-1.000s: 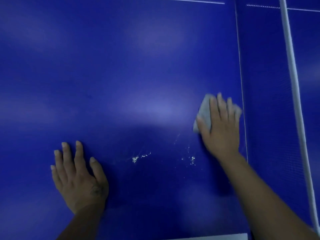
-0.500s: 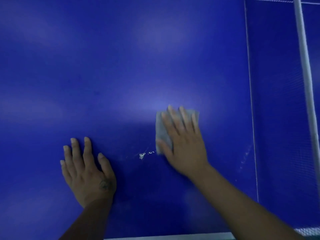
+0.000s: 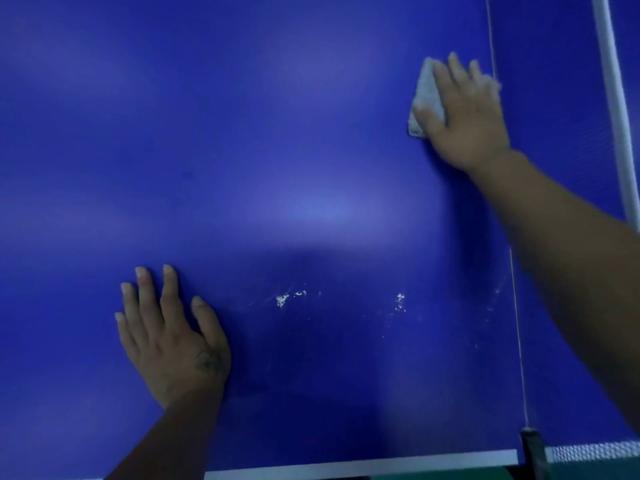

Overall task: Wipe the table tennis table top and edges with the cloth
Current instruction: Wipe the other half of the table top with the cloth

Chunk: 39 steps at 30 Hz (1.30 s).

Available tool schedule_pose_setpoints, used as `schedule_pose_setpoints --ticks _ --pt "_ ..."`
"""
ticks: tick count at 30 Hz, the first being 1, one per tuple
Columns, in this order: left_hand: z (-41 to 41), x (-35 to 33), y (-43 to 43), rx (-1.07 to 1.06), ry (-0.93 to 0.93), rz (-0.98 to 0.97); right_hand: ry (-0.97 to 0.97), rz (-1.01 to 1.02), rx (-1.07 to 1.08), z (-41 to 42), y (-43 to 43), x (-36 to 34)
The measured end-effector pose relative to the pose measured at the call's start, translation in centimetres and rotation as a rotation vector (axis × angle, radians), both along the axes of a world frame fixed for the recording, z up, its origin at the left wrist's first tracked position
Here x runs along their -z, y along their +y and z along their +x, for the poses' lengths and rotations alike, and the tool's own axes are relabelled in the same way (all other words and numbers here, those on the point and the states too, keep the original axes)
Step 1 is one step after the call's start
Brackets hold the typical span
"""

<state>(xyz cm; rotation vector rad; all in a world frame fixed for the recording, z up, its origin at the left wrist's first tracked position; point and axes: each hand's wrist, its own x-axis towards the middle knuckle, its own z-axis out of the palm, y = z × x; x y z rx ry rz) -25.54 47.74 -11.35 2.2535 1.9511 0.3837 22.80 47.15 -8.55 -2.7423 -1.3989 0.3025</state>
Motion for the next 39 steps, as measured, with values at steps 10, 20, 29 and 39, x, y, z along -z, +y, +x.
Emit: schedule_pose_setpoints --ticks 10,20,29,39 --pt "0.0 -0.1 -0.1 0.025 -0.008 -0.006 0.069 0.008 -0.056 -22.5 -18.4 1.1" --pt "-0.4 0.4 -0.2 0.026 -0.027 0.003 0.04 -0.054 -0.112 -7.5 -12.3 0.7" --pt "-0.6 0.3 -0.1 0.017 -0.003 -0.022 0.026 0.019 0.341 -22.6 -24.3 1.0" --pt "-0.9 -1.0 -0.3 0.082 -0.043 -0.09 0.1 0.042 0.598 -29.6 -24.2 1.0"
